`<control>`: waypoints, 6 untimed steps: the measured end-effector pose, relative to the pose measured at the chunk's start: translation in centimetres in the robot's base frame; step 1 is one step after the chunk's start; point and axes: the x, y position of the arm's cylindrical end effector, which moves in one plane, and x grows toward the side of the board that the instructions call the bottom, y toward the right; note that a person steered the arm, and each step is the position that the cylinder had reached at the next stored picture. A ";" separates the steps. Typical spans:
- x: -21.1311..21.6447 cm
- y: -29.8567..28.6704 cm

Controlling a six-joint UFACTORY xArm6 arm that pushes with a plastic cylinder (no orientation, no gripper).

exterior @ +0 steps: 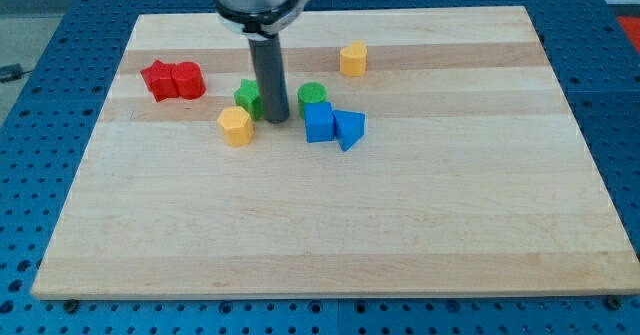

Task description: Separate blue blocks from the green circle

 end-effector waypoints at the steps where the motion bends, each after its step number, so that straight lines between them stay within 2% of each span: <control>1: 0.0 3.1; 2: 0.8 4.6; 4: 2.4 11.2; 5: 2.3 11.8; 6: 1.8 9.3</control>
